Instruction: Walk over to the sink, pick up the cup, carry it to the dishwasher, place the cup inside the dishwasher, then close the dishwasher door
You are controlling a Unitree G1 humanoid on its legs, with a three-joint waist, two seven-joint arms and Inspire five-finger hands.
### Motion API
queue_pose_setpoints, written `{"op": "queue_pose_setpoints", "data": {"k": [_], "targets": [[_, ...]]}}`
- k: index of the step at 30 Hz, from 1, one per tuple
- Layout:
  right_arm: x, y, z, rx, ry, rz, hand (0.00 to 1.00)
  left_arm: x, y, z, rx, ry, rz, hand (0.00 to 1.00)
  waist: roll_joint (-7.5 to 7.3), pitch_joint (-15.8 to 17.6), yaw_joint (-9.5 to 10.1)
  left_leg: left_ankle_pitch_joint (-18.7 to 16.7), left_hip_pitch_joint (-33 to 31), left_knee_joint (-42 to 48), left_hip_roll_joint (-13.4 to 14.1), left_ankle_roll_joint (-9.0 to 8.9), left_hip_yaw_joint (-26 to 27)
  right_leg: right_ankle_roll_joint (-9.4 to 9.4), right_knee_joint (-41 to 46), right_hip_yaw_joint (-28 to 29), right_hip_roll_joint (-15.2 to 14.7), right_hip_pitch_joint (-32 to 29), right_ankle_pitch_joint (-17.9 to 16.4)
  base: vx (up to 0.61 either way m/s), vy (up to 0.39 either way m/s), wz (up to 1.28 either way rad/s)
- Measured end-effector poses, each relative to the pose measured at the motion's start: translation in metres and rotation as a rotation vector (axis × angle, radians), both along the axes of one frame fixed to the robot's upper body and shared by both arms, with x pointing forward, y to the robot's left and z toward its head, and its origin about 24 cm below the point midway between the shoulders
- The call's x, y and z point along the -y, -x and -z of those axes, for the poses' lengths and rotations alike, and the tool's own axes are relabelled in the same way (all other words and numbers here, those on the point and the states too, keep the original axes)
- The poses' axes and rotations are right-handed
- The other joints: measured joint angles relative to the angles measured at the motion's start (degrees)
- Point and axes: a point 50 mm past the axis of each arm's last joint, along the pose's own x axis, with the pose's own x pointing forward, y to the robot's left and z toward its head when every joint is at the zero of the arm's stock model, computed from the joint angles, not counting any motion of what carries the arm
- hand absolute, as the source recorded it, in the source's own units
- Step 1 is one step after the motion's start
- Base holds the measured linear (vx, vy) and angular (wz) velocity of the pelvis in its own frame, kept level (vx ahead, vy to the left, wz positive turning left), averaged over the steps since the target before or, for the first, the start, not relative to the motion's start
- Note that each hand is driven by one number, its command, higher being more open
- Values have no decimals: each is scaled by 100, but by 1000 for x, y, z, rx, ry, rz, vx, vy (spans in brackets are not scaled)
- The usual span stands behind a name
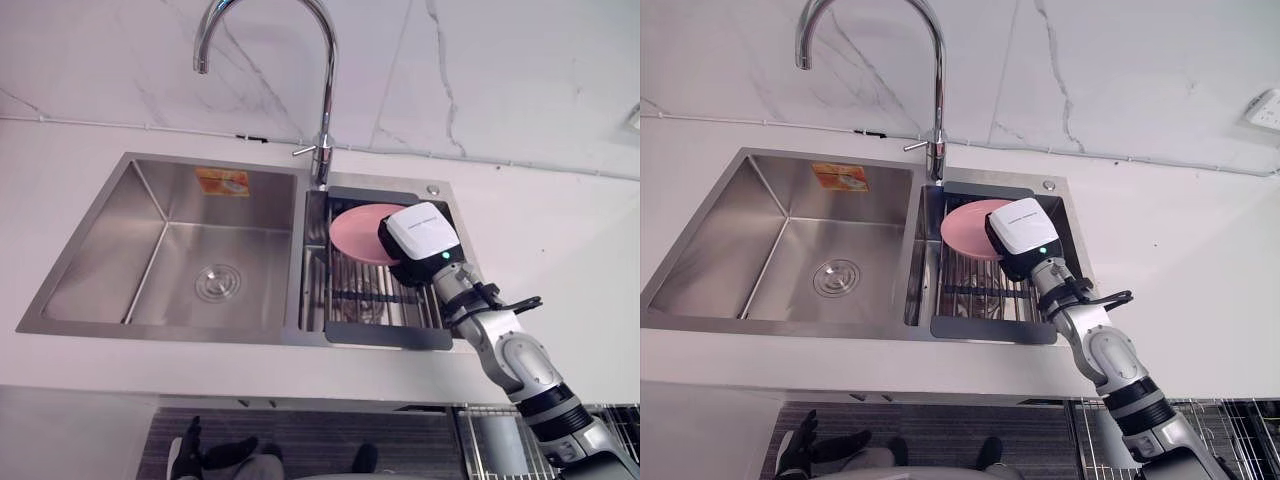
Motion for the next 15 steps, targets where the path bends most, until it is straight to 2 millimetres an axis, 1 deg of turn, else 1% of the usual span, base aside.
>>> {"op": "queue_pose_setpoints", "data": {"k": [4, 7, 9, 10, 11, 12, 13, 14, 15], "targets": [[4, 1, -1, -21, -62, 6, 0, 1, -1, 0, 2, 1, 3, 100, 26, 17, -12, -18, 1, 30, 2, 0, 3, 0, 1, 3, 0, 13, -1, 0, 0, 0], [16, 12, -6, -6, -133, 43, 0, 4, -1, -4, 27, 4, 5, 100, 91, 58, -11, -72, 3, 118, 5, 5, 3, 6, 3, -3, -1, 57, -7, 0, 3, 2], [29, 22, -11, 22, -177, 90, 0, 5, -2, -7, 48, 6, 9, 100, 142, 81, -43, -126, 2, 213, 9, 8, -49, 9, 4, -47, -2, 127, -27, -3, 10, 10], [37, 27, -14, 39, -207, 125, 0, 5, -2, -9, 57, 7, 12, 100, 162, 79, -98, -183, -3, 302, 17, -1, -64, 11, 8, -67, -3, 164, -54, 0, 0, 0], [44, 29, -18, 61, -220, 149, 0, 7, -1, -8, 53, 14, 14, 100, 243, 130, -168, -439, -57, 687, 101, -30, -40, 23, 104, -17, 38, 194, -145, -42, 22, -12], [47, 30, -21, 74, -225, 162, 0, 9, 1, -8, 50, 24, 15, 100, 330, 164, -179, -632, -107, 1007, 191, -33, 7, 18, 234, 48, 83, 191, -228, -75, 77, -54], [51, 31, -25, 99, -230, 182, 0, 14, 6, -5, 41, 46, 9, 100, 541, 153, -182, -1015, -208, 1619, 439, -54, 153, -17, 518, 295, 206, 92, -412, -70, 116, -83], [55, 33, -27, 118, -242, 195, 0, 19, 9, -4, 39, 59, 0, 100, 648, 121, -177, -1191, -261, 1943, 531, -67, 105, -6, 721, 506, 261, -33, -492, -34, 164, -141], [61, 34, -31, 148, -271, 210, 0, 21, 9, -3, 36, 66, 4, 100, 674, 102, -189, -1253, -344, 2129, 412, -116, -371, 22, 924, 901, 296, -309, -482, 4, 105, -117]]}}
